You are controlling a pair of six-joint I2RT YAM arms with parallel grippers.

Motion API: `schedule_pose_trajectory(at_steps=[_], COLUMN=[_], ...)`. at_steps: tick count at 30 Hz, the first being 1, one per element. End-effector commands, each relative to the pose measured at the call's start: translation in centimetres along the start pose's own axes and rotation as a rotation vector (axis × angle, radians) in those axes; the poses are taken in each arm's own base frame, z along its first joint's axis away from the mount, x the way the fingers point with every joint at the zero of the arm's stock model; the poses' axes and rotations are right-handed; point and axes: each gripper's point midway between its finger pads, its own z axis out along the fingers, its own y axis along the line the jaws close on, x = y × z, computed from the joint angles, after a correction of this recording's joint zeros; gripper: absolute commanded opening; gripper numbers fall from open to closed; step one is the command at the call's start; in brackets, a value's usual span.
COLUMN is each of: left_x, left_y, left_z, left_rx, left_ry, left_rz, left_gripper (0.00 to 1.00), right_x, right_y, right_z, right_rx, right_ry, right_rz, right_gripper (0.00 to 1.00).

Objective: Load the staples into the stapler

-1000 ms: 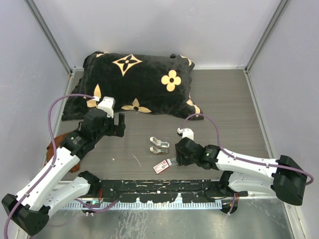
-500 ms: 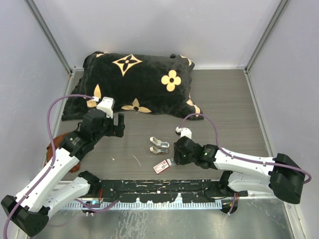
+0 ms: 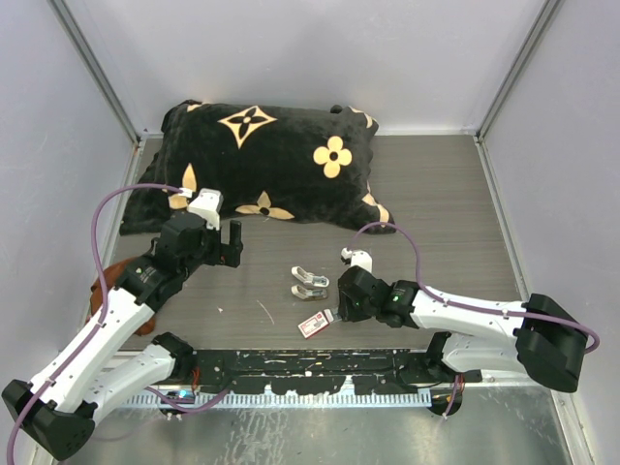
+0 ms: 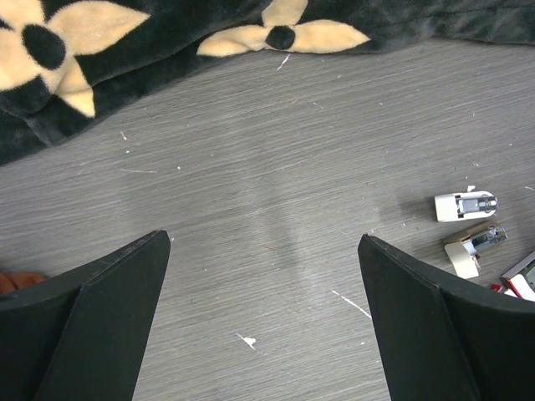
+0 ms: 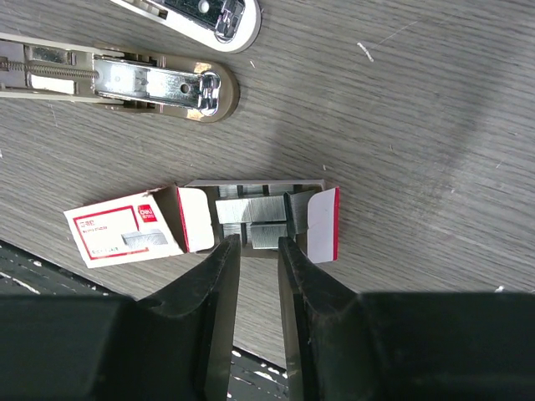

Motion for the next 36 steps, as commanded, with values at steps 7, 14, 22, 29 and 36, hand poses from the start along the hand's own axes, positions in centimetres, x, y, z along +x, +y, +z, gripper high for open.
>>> schedule_pose_trajectory(at_steps=[7,14,22,29,36], left_x=[-2.2,-2.2,-2.2,-2.2,-2.1], left_y=[-0.1,-0.2,-0.1,-0.1,-0.2], left_z=[-0.6,-0.6,-0.6,-0.6,-0.5], left_rx=[0.009,0.011,0.006,0.006,0.012], left_ry=[-0.069,-0.071,-0.067,-0.068,-0.063], left_rz=[-0.014,-0.012,-0.009,-0.009,-0.007], left_gripper=[0.98,0.98,0.98,0.98,0.98], right_x=[-0.7,-0.6,-0.1,-0.3,-0.4], right_y=[-0.9,-0.8,-0.2,0.0,0.9], right_z=[0.1,0.4,0.9,1.0,0.4], right_rx=[0.051,0.051,0.022,0.016,-0.020], right_ry=[-0.050,-0.047,-0.021,-0.025,-0.012], right_rz=[0.043,0.033,0.036,0.036,0.039], right_gripper=[0.34,0.32,0.26,0.18,0.13])
